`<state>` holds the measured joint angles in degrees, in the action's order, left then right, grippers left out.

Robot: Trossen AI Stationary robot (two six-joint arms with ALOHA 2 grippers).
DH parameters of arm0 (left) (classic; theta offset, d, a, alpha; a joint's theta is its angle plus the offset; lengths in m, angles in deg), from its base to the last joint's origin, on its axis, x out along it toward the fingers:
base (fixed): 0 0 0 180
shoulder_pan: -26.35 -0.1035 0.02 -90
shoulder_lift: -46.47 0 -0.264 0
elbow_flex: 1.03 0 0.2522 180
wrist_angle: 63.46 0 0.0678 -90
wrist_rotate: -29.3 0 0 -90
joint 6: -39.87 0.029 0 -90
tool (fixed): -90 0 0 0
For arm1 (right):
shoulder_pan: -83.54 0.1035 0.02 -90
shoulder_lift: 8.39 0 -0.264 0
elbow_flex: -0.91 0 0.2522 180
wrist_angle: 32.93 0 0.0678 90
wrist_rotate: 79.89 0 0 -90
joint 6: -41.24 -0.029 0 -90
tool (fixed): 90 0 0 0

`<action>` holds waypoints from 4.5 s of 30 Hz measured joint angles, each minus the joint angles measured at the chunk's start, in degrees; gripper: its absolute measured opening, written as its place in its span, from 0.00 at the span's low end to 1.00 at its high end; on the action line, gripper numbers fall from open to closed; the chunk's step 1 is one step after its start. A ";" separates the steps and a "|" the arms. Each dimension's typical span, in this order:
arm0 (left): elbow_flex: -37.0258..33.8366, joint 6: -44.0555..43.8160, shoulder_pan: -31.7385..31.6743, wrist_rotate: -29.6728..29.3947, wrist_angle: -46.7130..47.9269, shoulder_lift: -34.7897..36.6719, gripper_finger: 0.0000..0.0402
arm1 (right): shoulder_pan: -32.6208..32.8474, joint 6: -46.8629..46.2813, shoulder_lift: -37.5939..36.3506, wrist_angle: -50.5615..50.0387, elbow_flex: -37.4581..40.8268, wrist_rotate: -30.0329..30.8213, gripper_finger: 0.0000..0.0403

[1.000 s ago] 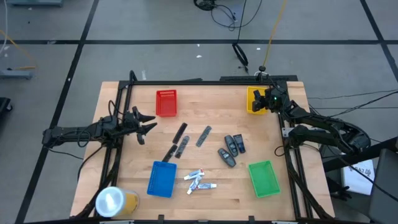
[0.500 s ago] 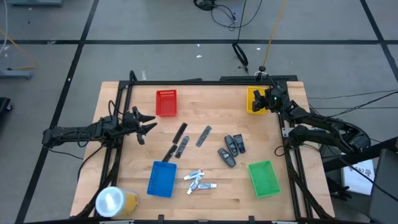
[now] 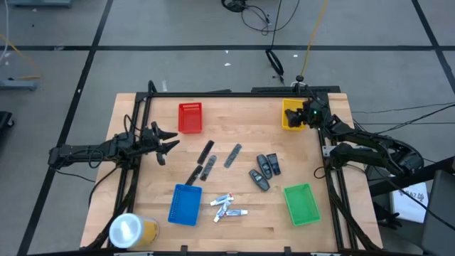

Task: Pick & Place Travel size toiletries
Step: Put the blue shave cream into the yellow basket

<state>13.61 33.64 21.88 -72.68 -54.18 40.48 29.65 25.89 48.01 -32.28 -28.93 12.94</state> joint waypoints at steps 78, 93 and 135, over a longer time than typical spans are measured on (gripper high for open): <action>0.00 0.00 0.00 0.00 -0.01 0.01 0.38 | 75.45 -3.29 -10.22 -36.48 -18.14 24.20 0.52; 0.01 -0.01 -0.01 -0.01 -0.01 -0.01 0.38 | 68.67 -37.84 14.11 -54.59 -30.03 9.93 0.52; -0.01 0.01 0.01 0.01 -0.01 0.01 0.38 | 60.19 -28.88 28.83 -48.58 -29.92 6.50 0.52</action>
<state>13.60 33.65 21.90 -72.66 -54.19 40.49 89.85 -2.99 76.84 -80.86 -58.85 19.44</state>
